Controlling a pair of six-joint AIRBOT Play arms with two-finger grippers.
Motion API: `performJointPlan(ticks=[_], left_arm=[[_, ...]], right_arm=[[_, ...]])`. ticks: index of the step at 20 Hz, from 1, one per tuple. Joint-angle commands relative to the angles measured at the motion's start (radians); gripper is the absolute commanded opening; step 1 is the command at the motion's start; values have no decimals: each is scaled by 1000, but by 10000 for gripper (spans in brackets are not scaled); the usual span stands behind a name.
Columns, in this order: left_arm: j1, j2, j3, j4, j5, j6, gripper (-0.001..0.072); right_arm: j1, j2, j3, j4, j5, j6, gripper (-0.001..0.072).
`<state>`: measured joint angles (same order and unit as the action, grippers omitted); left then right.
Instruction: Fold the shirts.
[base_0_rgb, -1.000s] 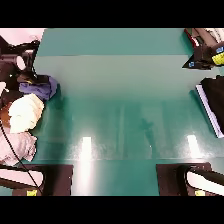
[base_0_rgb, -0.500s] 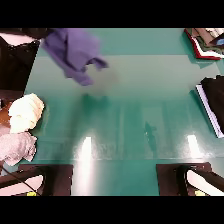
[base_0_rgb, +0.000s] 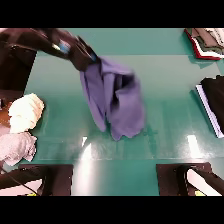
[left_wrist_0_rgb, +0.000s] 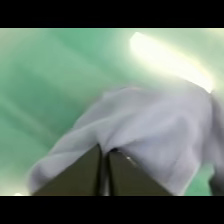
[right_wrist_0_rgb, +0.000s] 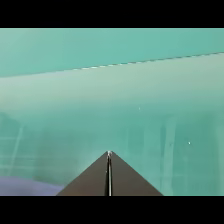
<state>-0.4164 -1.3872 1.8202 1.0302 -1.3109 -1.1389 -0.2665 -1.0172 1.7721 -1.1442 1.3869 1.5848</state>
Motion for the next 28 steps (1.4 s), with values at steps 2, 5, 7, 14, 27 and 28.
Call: performJointPlan(ticks=[2,5,7,14,27,28], left_arm=[[-1,-138,-67,148,-14,-153,590],[87,-145,-68,141,-126,-174,590],[157,-143,-84,137,-219,-182,590],[263,-143,-409,138,-60,-154,592],[205,-171,-609,84,249,-84,591],[204,-171,-609,80,257,-92,507]], right_arm=[[21,5,-1,-1,30,-12,21],[23,5,-1,0,32,-34,20],[23,5,-1,-1,31,-34,21],[23,5,-1,-2,31,-35,20],[23,3,-2,-2,50,-35,20],[23,3,-2,-2,55,-35,21]])
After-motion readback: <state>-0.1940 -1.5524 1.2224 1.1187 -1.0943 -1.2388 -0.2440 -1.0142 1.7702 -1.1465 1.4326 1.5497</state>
